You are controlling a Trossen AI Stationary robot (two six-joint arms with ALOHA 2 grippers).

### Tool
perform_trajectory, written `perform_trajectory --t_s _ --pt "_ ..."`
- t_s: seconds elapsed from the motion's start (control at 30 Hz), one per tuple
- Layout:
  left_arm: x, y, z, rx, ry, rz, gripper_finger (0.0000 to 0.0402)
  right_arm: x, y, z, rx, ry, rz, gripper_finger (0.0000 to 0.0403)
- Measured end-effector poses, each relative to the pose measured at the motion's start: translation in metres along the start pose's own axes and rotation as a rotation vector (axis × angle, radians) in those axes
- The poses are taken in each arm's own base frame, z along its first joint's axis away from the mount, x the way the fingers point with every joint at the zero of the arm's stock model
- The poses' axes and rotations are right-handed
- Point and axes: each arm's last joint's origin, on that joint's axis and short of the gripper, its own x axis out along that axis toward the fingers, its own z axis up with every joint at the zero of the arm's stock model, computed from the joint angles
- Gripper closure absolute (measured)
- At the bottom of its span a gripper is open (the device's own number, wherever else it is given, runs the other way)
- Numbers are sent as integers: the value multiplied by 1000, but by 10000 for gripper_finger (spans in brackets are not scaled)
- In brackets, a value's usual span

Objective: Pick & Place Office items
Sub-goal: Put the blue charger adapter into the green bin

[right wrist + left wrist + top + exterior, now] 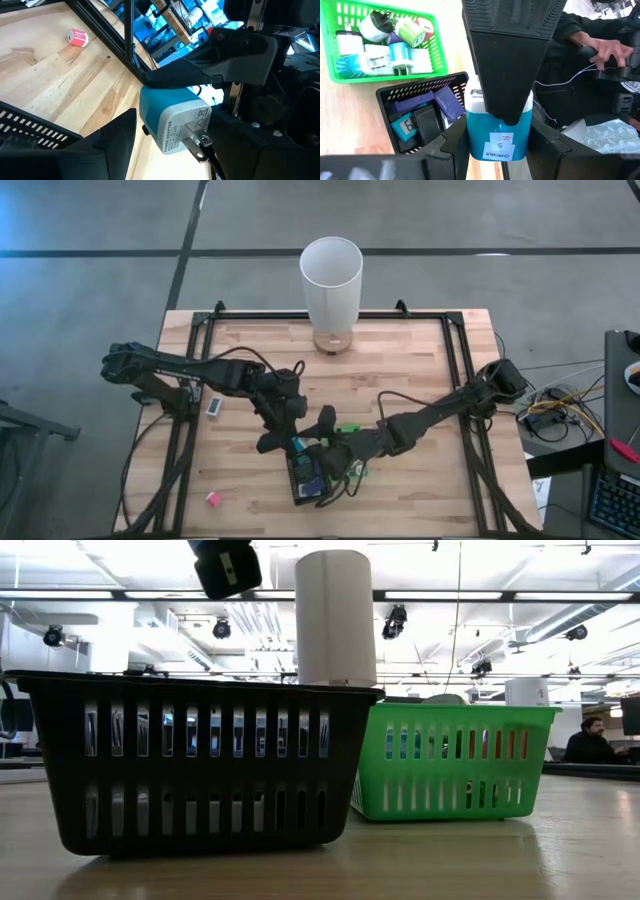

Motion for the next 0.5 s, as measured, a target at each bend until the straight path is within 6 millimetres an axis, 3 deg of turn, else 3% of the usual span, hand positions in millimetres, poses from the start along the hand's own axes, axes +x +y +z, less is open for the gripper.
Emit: perform_trajectory --t_s 0.5 --pt "1 1 0 -24 11 -6 255 0 1 0 19 -16 48 237"
